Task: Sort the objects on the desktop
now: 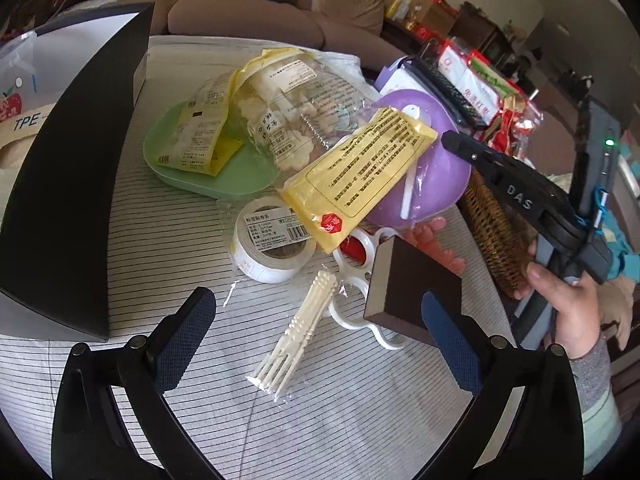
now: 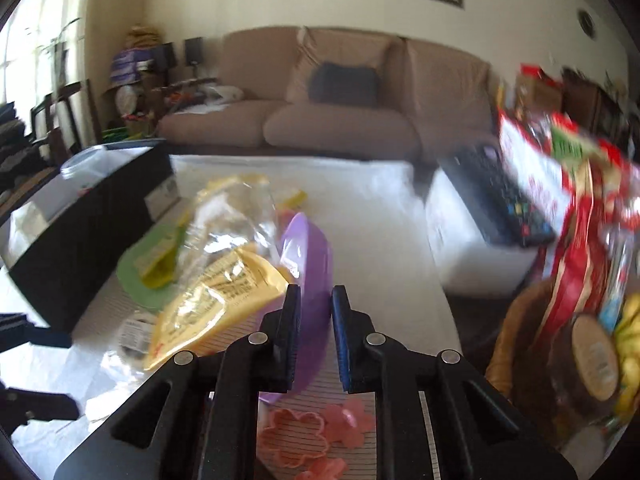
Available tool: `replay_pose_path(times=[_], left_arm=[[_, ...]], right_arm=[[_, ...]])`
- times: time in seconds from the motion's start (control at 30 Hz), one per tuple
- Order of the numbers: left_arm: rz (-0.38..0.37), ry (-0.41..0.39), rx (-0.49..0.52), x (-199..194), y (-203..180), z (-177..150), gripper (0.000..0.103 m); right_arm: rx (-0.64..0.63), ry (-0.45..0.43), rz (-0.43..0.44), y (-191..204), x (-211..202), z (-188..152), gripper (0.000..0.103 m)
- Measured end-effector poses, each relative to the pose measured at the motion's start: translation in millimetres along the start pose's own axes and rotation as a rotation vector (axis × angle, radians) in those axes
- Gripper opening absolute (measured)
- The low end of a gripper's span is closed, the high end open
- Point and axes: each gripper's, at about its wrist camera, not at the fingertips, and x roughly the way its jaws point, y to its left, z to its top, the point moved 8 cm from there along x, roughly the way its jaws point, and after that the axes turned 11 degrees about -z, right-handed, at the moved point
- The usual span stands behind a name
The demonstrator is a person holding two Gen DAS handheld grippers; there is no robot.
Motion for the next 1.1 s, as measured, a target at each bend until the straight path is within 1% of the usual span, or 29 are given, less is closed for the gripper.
replay_pose_path(times=[0.1, 0.2, 0.47, 0.67, 0.77, 0.87, 0.93, 0.97, 1.03, 1.1], left_arm=[[-0.003, 0.000, 0.005, -3, -1, 0, 0.103], [-0.001, 0.000, 0.010, -2, -3, 2, 0.103], [-0.025, -0.008, 0.019, -6, -10, 9, 0.103], [-0.074, -0.004, 0.017, -10, -14, 7, 0.103], [-0.091, -0.005, 0.017, -13, -17, 6, 0.103], [-0.169, -0.019, -0.011, -19, -20, 10, 0.103], [-0.246, -0.036, -0.058, -25, -19, 12, 0.103], [-0.267, -0.040, -0.082, -27, -16, 13, 0.103], [-0.262, -0.044, -0.113, -30, -8, 15, 0.103], [-0.237, -0.039, -0.122, -31, 1, 15, 0.103]], right_arm=[[-0.042, -0.032, 0.004, 7, -18, 10, 0.015], [-0.023, -0.029, 0.002, 1, -29, 14, 0.015], [-0.005, -0.087, -0.029, -21, -67, 31, 0.016], [-0.054, -0.169, -0.092, -30, -105, 43, 0.015], [-0.010, -0.197, -0.061, -36, -124, 51, 0.015], [0.065, -0.210, 0.027, -39, -136, 61, 0.015], [0.109, -0.203, 0.089, -37, -138, 63, 0.015], [0.113, -0.187, 0.105, -34, -135, 63, 0.015], [0.097, -0.122, 0.096, -28, -119, 55, 0.015], [0.098, -0.017, 0.080, -26, -93, 38, 0.017]])
